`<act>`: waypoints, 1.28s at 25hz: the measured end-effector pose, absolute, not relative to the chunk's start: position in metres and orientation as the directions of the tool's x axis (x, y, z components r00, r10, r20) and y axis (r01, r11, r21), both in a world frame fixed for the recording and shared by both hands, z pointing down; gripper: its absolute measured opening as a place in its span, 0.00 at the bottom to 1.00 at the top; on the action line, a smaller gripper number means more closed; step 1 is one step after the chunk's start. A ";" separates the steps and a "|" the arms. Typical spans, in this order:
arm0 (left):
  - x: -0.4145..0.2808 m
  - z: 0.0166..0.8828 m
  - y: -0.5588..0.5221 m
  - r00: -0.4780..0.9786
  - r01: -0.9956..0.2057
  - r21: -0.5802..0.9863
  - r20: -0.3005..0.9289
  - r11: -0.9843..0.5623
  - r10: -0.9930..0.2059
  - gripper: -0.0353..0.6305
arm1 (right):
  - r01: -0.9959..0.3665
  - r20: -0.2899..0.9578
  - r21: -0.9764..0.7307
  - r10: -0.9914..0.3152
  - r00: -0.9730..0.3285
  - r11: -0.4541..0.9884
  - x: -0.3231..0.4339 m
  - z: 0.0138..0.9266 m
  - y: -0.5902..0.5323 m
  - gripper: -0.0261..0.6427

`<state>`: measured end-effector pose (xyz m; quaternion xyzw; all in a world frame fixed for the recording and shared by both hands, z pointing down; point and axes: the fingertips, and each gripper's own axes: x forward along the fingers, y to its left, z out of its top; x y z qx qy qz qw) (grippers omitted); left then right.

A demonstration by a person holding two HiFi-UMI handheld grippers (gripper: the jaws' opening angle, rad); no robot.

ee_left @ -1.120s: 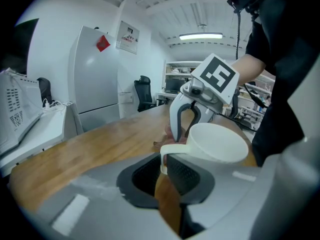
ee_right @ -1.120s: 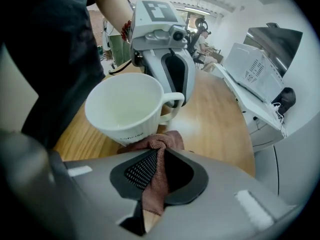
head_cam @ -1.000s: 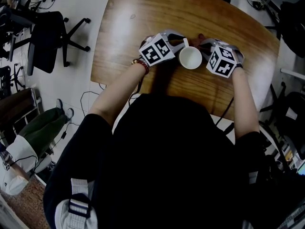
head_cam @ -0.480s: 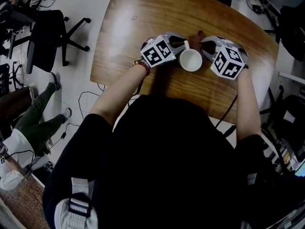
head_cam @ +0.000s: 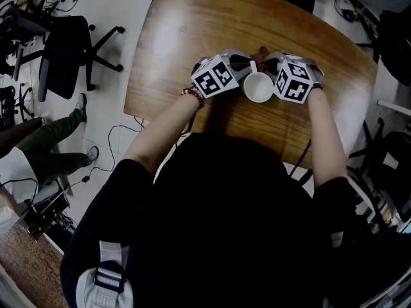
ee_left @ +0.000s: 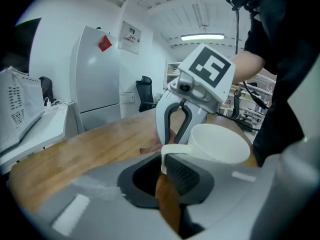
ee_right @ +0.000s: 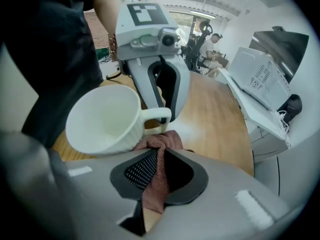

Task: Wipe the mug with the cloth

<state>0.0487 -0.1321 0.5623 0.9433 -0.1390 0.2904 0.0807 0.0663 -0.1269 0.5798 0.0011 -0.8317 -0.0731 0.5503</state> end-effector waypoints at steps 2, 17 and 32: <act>0.049 0.560 -0.132 0.794 -0.303 0.068 0.569 -0.950 -0.213 0.09 | 0.031 0.912 0.108 -0.087 -0.400 0.994 0.068 0.587 -0.128 0.11; 0.031 0.554 -0.122 0.853 -0.245 0.143 0.502 -0.959 -0.143 0.18 | -0.444 0.803 0.168 -0.383 -0.456 0.880 0.144 0.522 -0.092 0.11; -0.081 0.476 -0.083 0.783 -0.593 0.120 0.315 -0.796 -0.536 0.13 | -0.601 0.864 0.137 -0.392 -0.317 0.788 0.142 0.600 -0.025 0.12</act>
